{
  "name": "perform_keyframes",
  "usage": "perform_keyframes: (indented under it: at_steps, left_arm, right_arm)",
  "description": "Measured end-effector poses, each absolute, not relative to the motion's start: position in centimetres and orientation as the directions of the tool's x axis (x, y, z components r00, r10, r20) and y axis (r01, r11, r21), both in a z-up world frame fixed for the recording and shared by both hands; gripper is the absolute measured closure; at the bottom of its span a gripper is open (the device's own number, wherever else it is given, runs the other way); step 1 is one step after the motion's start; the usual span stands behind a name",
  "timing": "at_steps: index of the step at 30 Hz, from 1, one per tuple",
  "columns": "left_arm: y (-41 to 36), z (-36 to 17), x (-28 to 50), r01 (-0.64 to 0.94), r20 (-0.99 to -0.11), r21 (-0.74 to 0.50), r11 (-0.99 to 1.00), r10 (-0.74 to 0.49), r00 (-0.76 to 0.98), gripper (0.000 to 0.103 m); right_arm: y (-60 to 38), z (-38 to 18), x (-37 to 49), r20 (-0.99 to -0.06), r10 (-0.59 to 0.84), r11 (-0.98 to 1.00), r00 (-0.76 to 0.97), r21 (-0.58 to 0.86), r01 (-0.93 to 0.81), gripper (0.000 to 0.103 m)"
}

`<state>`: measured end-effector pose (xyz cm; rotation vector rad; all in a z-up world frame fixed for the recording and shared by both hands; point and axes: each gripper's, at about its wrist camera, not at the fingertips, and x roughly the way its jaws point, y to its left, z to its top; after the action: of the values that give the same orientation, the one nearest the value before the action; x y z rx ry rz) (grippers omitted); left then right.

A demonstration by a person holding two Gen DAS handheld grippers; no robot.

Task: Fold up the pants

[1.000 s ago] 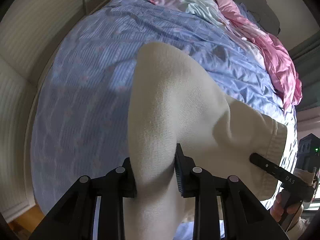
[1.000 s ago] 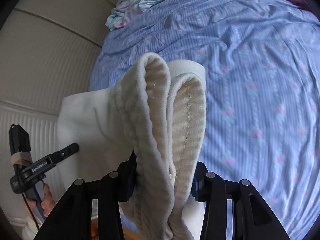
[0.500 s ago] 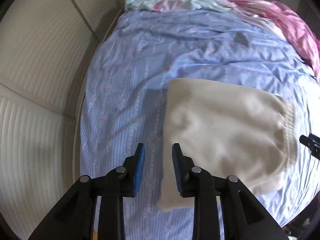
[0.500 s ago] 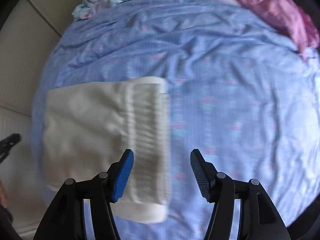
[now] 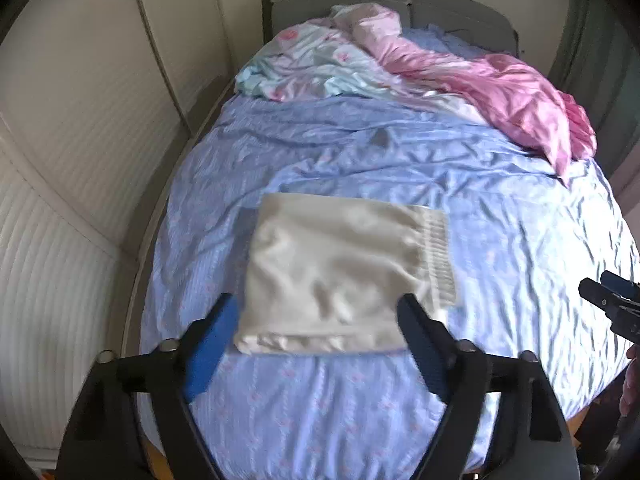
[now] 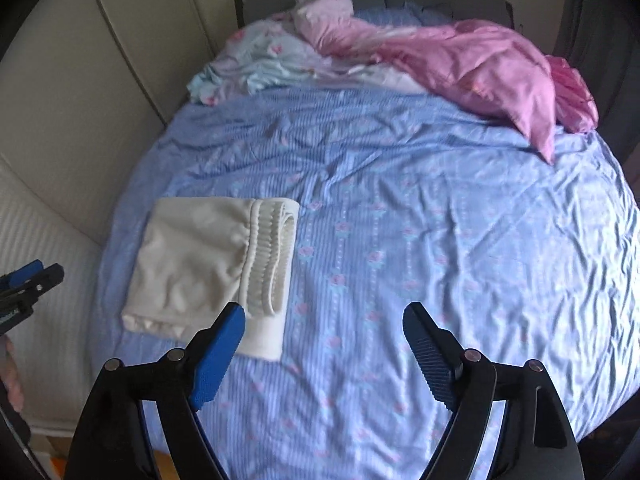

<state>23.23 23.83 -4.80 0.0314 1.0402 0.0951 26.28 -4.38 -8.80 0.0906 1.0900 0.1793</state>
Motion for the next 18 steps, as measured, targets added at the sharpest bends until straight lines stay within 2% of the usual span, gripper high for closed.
perform_keyframes:
  at_steps: [5,12,18]
  left_arm:
    - [18.5,-2.5,18.6,-0.061,-0.838,0.105,0.993,0.121,0.533,0.016]
    - [12.1,-0.3,12.4,-0.061,-0.814,0.049,0.997,0.076,0.576,0.013]
    - [6.7,1.4,7.8,-0.058,-0.792,0.055,0.997,0.079,0.606,0.011]
  right_arm:
    - [-8.4,-6.1,21.2,-0.848,0.193,0.981,0.494,0.163,-0.105,0.021]
    - [-14.3,-2.5,15.0,-0.811,0.182,0.983,0.557,0.146,-0.11,0.021]
    - [-19.8,-0.4,10.1,-0.79,0.188,0.982,0.583,0.157,-0.105,0.021]
